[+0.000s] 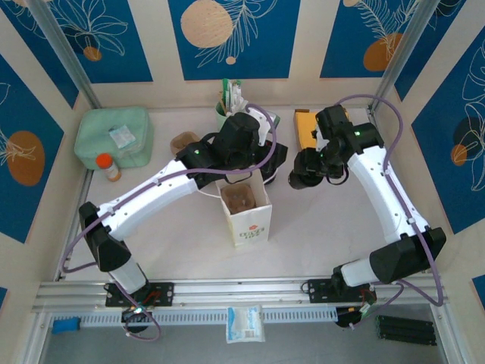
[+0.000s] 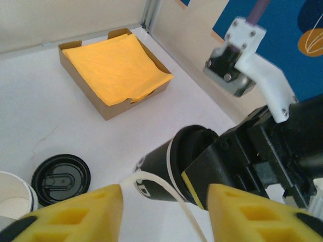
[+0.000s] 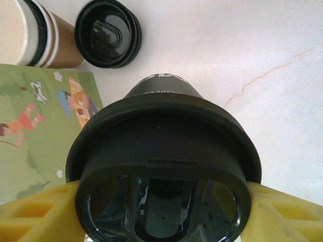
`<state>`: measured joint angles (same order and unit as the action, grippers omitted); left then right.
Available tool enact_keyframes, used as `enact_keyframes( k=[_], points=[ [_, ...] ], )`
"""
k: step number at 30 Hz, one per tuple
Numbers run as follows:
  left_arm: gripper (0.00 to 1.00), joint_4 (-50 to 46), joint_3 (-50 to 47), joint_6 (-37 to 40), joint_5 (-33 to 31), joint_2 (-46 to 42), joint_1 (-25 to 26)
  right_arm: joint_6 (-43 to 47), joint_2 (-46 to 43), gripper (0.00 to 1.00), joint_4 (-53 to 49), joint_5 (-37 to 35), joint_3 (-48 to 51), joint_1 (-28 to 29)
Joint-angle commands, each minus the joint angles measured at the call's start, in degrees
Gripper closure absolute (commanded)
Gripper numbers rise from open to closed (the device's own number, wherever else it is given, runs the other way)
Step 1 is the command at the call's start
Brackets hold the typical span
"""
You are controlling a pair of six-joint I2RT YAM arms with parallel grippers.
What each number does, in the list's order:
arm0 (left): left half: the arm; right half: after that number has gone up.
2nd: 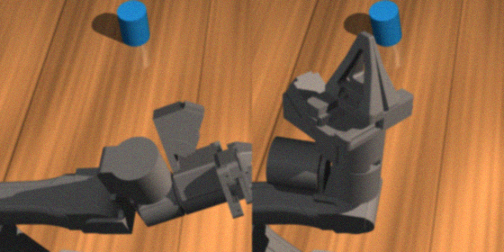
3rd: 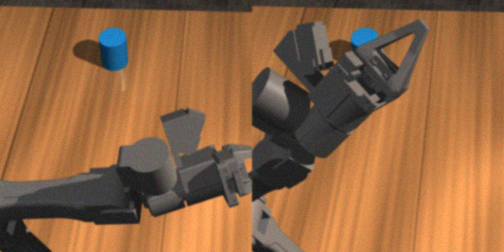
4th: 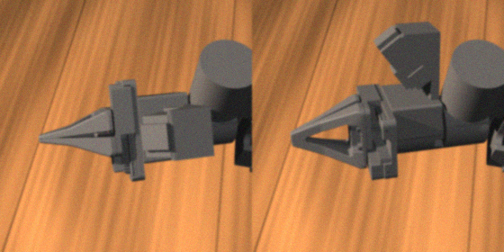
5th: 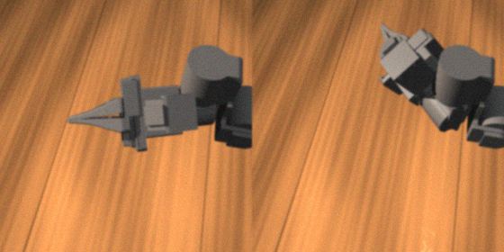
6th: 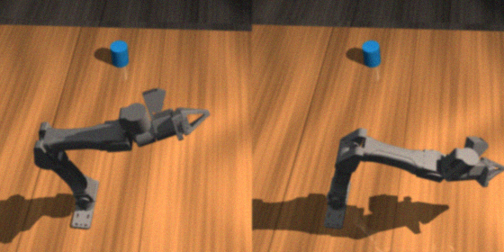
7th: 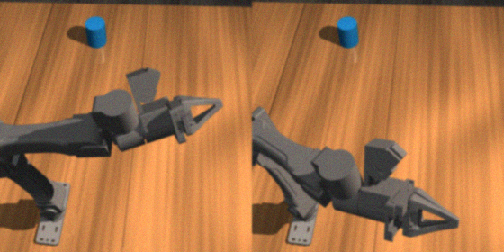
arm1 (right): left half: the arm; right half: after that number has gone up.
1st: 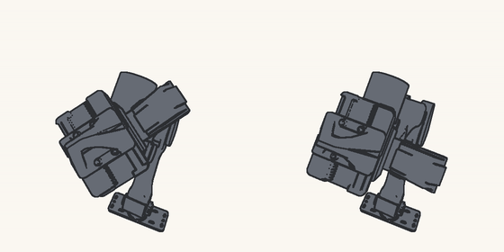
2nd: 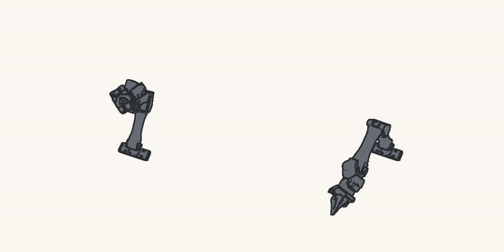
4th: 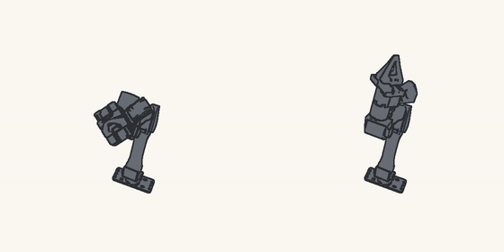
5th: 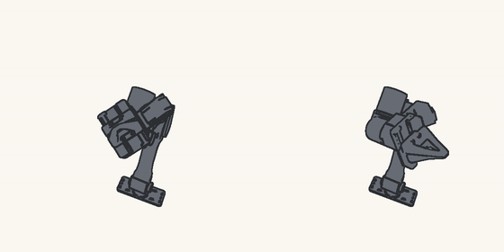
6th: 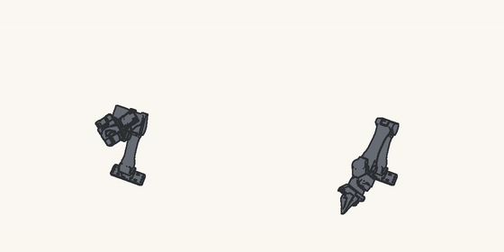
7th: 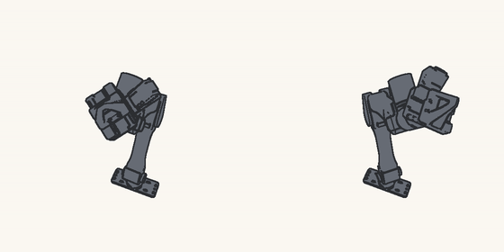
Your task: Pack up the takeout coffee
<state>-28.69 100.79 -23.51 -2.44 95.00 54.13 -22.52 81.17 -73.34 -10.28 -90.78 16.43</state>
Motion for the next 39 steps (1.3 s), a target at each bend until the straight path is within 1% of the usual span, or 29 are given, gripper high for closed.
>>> enact_keyframes(
  k=[1, 3, 6, 12, 17, 20, 24, 29, 35, 39],
  points=[
    [0.39, 0.31, 1.53, 1.59, 1.56, -2.52, -0.43, -0.72, -2.01, 0.31, -2.04, -0.59, -3.97, -0.64],
    [0.29, -0.29, 1.37, 2.2, 1.69, -3.83, -0.43, -1.5, -2.54, 0.32, -2.31, -0.89, -6.01, -0.93],
    [0.18, -1.38, 1.12, 2.85, 1.39, -5.87, -0.42, -2.71, -3.49, 0.32, -2.42, -1.29, -9.35, -1.29],
    [0.01, -2.66, -0.27, 4.11, -1.16, -10.85, -0.38, -4.85, -5.79, 0.32, -1.01, -2.27, -16.05, -1.27],
    [0.01, -4.74, -2.54, 5.93, -7.29, -15.52, -0.52, -5.42, -8.11, 0.33, 2.73, -1.16, -20.13, -0.48],
    [0.01, -5.29, -5.42, 6.04, -10.76, -18.67, -0.86, -5.6, -9.08, 0.33, 4.7, -0.44, -22.28, 1.39],
    [0.01, -5.15, -10.65, 4.54, -15.09, -23.33, -1.76, -5.34, -8.82, 0.33, 5.63, -1.76, -25.54, 7.03],
    [0.01, -4.46, -18.16, 1.04, -18.12, -29.17, -2.92, -5.34, -6.46, 0.33, 4.16, -4.33, -29.65, 15.55],
    [0.01, -5.24, -24.24, -1.75, -19.14, -34.64, -6.27, -6.71, -3.36, 0.34, 1.28, -7.33, -31.73, 24.21],
    [0.01, -5.85, -25.53, -2.32, -15.83, -35.66, -9.82, -8.37, -0.44, 0.34, -2.33, -8.78, -32.96, 28.95]
  ],
)
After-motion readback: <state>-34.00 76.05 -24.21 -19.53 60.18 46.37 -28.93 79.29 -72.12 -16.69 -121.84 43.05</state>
